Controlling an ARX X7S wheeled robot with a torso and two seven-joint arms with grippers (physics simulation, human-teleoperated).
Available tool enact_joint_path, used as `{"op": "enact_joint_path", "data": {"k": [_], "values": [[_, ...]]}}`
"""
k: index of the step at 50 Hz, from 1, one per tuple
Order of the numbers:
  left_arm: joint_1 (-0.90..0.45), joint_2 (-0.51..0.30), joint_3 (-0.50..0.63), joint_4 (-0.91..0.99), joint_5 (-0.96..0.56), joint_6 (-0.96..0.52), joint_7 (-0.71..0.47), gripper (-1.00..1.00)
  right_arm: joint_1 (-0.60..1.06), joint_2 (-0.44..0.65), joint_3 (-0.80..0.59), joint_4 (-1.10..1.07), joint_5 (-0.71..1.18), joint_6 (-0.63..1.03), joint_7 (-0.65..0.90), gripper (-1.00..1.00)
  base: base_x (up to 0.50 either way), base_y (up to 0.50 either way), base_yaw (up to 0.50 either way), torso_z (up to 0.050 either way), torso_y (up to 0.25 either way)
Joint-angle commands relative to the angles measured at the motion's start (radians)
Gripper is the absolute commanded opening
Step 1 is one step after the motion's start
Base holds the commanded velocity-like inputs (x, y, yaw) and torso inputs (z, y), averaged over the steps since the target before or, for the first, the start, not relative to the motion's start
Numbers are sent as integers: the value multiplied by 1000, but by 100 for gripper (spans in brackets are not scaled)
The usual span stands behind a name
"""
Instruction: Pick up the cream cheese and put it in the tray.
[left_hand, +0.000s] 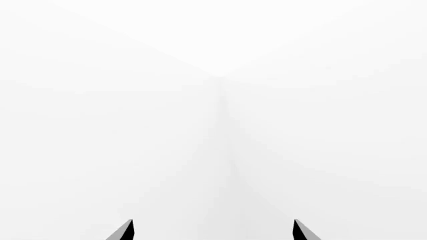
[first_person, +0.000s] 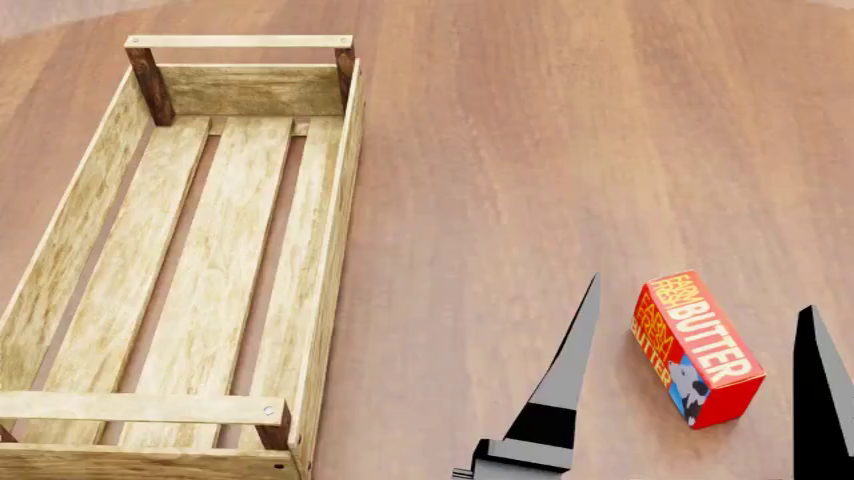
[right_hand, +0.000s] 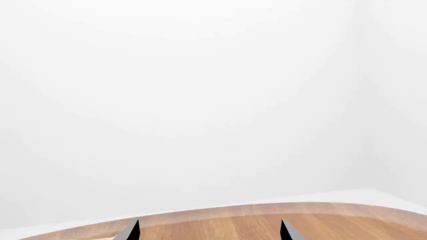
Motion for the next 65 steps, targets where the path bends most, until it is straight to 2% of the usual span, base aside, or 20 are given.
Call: {"op": "enact_joint_path", "data": {"k": [1, 7, 23, 35, 57, 65], "values": [[0, 0, 1, 0, -5, 0, 2, 100, 19, 1, -11, 0, 8, 21, 20, 100, 332, -31, 0, 0, 0], [0, 0, 1, 0, -6, 1, 4, 100, 22, 9, -24, -9, -30, 25, 33, 100, 25, 14, 0, 0, 3], [0, 0, -4, 0, -9, 3, 4, 100, 34, 27, -34, -1, -3, -1, 48, 100, 301, 458, 0, 0, 0], [8, 0, -10, 0, -16, 13, 0, 100, 6, 46, -23, 2, -7, -85, 45, 100, 49, 0, 0, 0, 0], [1, 0, -7, 0, -11, 5, 4, 100, 22, 46, -26, 15, 18, -83, 65, 100, 74, 0, 0, 0, 0], [0, 0, -7, 0, -11, 6, 4, 100, 19, 51, -28, 15, 13, -96, 62, 100, 448, -112, 0, 0, 0]]}}
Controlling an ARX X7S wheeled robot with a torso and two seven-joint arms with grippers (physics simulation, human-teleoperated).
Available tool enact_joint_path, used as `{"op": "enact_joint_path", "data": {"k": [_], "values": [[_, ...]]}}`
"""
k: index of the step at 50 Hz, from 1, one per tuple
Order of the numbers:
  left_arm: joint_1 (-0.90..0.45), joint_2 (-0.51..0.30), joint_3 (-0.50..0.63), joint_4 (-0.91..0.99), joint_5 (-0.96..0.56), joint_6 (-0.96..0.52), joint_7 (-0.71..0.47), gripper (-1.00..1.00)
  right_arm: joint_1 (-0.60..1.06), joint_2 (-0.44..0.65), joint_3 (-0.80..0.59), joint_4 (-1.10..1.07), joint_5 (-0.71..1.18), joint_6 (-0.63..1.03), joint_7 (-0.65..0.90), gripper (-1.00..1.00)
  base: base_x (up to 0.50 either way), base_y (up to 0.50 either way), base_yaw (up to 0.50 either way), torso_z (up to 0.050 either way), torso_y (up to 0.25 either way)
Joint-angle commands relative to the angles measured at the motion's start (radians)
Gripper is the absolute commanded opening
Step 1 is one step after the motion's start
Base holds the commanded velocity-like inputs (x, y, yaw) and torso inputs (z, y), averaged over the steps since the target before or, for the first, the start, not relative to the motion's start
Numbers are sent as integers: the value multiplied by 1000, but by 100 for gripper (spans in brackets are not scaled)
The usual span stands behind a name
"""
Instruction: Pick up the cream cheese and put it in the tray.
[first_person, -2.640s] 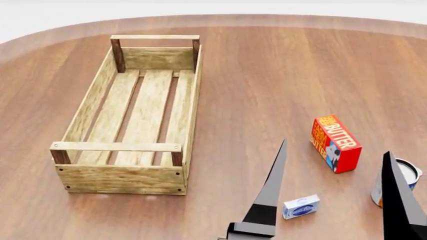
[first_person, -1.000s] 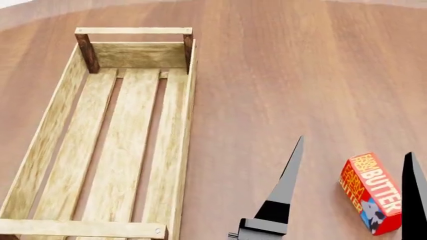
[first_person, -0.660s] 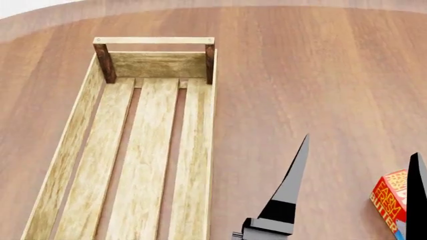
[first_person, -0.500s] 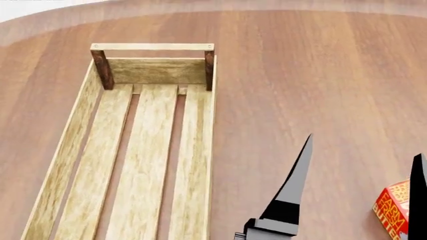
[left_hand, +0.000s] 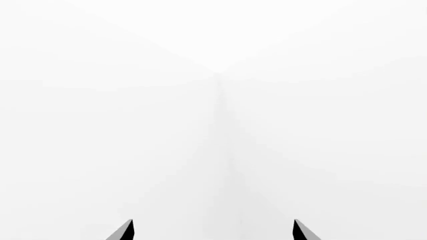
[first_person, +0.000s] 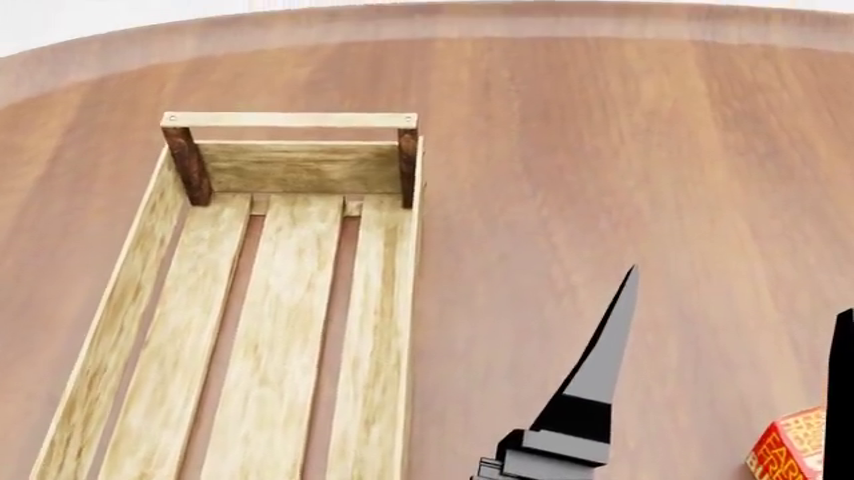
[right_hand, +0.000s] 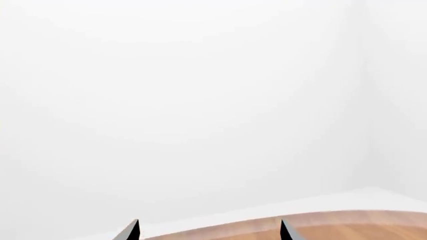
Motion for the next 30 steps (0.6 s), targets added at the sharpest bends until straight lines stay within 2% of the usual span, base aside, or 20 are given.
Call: {"op": "enact_joint_path", "data": {"k": [1, 6, 19, 24, 30], "values": [[-2, 0, 0, 0, 0, 1, 2, 100, 1, 4, -2, 5, 3, -13, -1, 100, 469, -125, 0, 0, 0], [-4, 0, 3, 0, 2, -1, 3, 100, 8, 3, -5, 4, 3, 3, 9, 100, 406, -83, 0, 0, 0], [4, 0, -1, 0, -4, 9, -1, 100, 14, 6, -8, -7, 4, 16, 33, 100, 1, 0, 0, 0, 1], [6, 0, -7, 0, -11, 12, -2, 100, 6, 10, 30, -8, 32, 9, 103, 100, 0, 0, 0, 0, 0], [5, 0, -10, 0, -15, 11, 0, 100, -71, 41, 166, 4, 90, -80, 266, 100, 0, 0, 0, 0, 0]]}}
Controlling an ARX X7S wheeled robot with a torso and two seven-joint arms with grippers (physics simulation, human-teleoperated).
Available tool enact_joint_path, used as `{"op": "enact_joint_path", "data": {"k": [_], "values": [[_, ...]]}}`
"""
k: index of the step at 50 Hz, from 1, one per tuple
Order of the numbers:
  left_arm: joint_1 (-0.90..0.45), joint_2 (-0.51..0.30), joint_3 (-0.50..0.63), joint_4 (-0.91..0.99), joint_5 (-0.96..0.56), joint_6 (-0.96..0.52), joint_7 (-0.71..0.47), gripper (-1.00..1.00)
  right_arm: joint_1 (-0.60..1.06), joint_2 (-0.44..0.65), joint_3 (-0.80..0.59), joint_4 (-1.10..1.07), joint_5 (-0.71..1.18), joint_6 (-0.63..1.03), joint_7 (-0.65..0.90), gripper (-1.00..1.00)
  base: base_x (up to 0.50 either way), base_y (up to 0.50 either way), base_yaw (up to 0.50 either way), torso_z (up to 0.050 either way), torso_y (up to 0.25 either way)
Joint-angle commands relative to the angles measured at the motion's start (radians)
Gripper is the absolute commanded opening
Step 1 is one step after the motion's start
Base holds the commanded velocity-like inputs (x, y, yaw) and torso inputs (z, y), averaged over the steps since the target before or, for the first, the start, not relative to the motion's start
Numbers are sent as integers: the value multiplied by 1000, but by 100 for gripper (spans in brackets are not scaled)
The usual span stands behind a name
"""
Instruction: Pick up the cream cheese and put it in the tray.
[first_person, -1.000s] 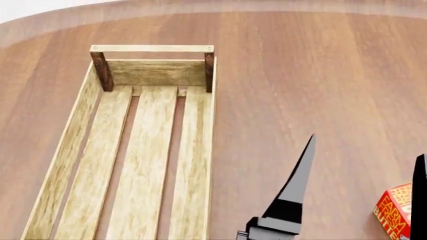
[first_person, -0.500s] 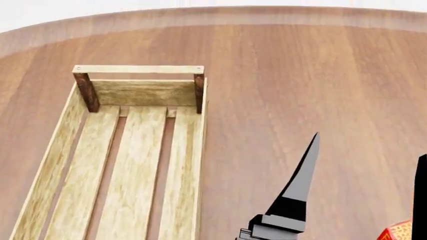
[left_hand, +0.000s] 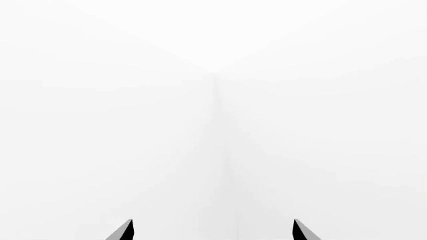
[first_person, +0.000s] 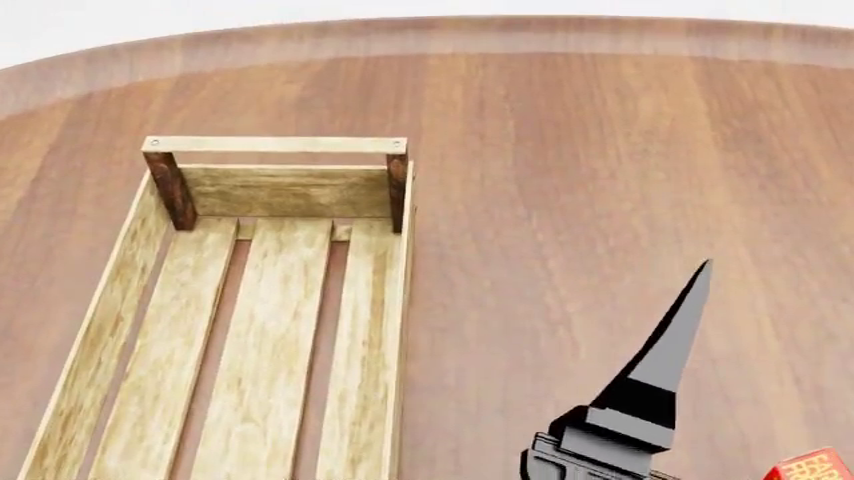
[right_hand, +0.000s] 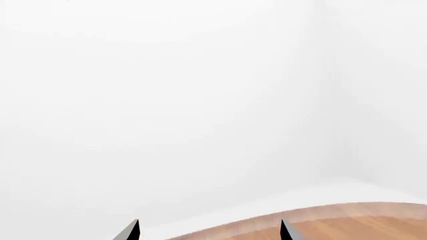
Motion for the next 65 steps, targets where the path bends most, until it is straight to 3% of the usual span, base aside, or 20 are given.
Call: {"op": "enact_joint_path", "data": {"k": [1, 6, 15, 28, 65], "values": [[1, 0, -7, 0, -9, 2, 1, 100, -79, 31, 141, 6, 56, -79, 177, 100, 0, 0, 0, 0, 0], [2, 0, -10, 0, -13, 5, 3, 100, -220, -43, 364, -23, 68, -32, 197, 100, 0, 0, 0, 0, 0], [2, 0, -10, 0, -12, 8, 3, 100, -397, -204, 648, -30, 83, -4, 199, 100, 0, 0, 0, 0, 0], [5, 0, -12, 0, -17, 12, 2, 100, -548, -360, 867, -31, 95, -50, 200, 100, 0, 0, 0, 0, 0], [-12, 0, 31, 0, 22, -20, 10, 100, -655, -551, 877, 53, 105, -174, 100, 100, 0, 0, 0, 0, 0]]}}
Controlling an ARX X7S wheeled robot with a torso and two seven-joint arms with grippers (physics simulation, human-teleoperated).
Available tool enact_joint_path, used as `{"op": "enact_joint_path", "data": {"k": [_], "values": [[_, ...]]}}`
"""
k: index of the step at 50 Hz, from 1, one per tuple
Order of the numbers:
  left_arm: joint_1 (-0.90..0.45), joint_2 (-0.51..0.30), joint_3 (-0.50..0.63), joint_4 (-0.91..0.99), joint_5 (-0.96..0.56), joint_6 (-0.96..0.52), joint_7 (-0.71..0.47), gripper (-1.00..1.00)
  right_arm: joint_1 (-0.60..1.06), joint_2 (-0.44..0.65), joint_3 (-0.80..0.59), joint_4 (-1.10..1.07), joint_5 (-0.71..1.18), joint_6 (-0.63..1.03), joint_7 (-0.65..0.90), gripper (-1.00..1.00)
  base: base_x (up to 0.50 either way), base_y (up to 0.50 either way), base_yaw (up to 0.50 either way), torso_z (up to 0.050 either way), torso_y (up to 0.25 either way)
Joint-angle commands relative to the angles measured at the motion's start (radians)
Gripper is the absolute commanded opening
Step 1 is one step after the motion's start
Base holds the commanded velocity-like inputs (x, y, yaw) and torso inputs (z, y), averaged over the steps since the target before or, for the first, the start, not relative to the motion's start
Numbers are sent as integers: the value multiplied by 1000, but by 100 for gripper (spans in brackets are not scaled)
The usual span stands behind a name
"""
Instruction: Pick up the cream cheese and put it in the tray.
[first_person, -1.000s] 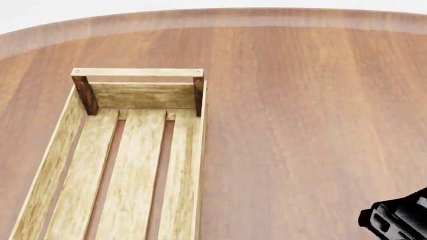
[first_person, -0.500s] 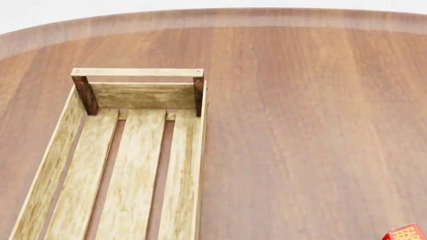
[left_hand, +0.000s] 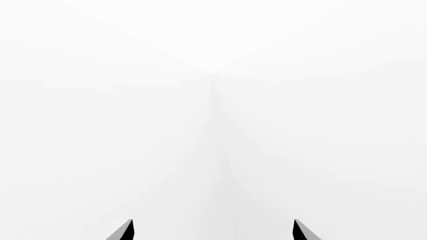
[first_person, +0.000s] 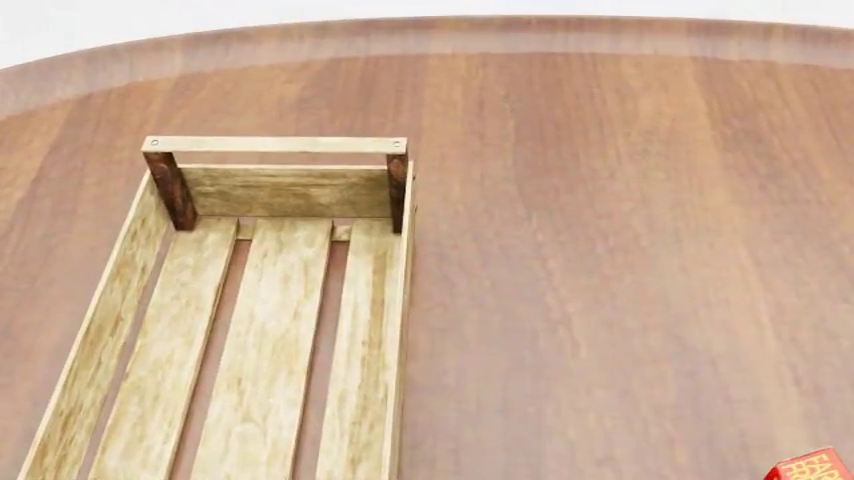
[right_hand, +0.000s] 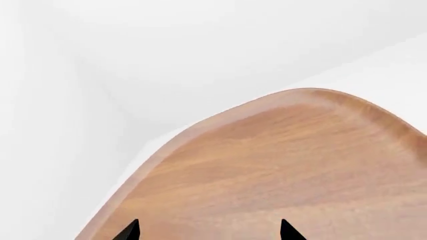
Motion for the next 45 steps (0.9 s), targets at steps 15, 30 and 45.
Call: {"op": "enact_joint_path", "data": {"k": [15, 30, 45], "values": [[-5, 0, 20, 0, 22, -5, 0, 100, 2, -68, -22, 120, 168, 37, -9, 100, 0, 0, 0, 0, 0], [-5, 0, 25, 0, 30, -7, 0, 100, 1, -105, -39, 110, 157, 49, -7, 100, 0, 0, 0, 0, 0], [1, 0, 22, 0, 24, -2, -3, 100, -64, -139, -40, 43, 95, 44, -17, 100, 0, 0, 0, 0, 0]]}}
